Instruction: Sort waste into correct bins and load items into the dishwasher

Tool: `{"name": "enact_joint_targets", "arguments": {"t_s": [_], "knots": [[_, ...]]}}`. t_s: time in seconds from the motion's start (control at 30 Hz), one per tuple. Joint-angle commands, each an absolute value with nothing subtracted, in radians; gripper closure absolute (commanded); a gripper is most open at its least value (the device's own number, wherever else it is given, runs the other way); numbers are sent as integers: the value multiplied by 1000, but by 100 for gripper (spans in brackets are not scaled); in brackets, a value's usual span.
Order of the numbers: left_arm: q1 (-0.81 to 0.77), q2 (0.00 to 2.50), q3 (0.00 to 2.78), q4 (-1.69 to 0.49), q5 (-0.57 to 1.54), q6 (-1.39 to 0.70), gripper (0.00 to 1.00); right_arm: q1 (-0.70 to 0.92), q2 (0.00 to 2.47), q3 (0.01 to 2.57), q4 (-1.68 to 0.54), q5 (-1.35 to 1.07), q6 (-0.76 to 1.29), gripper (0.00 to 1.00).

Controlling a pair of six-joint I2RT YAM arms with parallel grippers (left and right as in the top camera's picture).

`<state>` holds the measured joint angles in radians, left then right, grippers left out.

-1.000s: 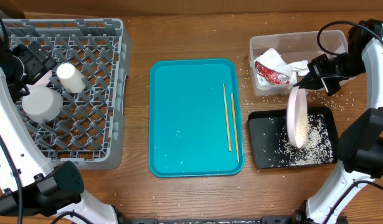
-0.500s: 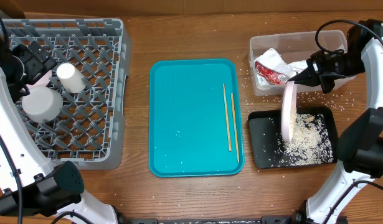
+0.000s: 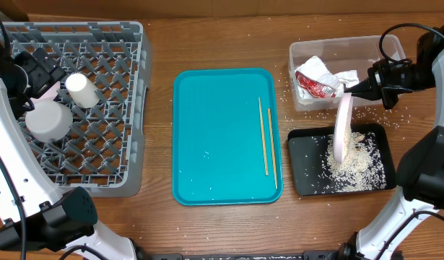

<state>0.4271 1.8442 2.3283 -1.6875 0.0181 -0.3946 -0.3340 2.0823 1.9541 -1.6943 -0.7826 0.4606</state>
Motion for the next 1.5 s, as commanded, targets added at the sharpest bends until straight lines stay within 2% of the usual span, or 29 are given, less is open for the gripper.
{"name": "enact_joint_targets", "arguments": {"t_s": [0.0,0.37,0.5,0.73,1.2,1.47], "knots": [[425,1844,2325,-1689,19,-416,0,-345,2042,1945,-1694,-841,453,97],[425,1844,2325,-1690,19,-416,0,-397,2042,1938,-1694,-855,474,97],[425,1844,2325,-1689,19,-416,0,-401,2042,1937,-1694,-942,365,97],[425,1844,2325,-1689,19,-416,0,-415,2042,1937,-1694,-1028,373,97],[425,1844,2325,-1689,19,-416,0,-416,2038,1928,-1695,-921,321,97],[425,1844,2325,-1689,19,-416,0,-441,2025,1791,-1695,-917,271,97]]}}
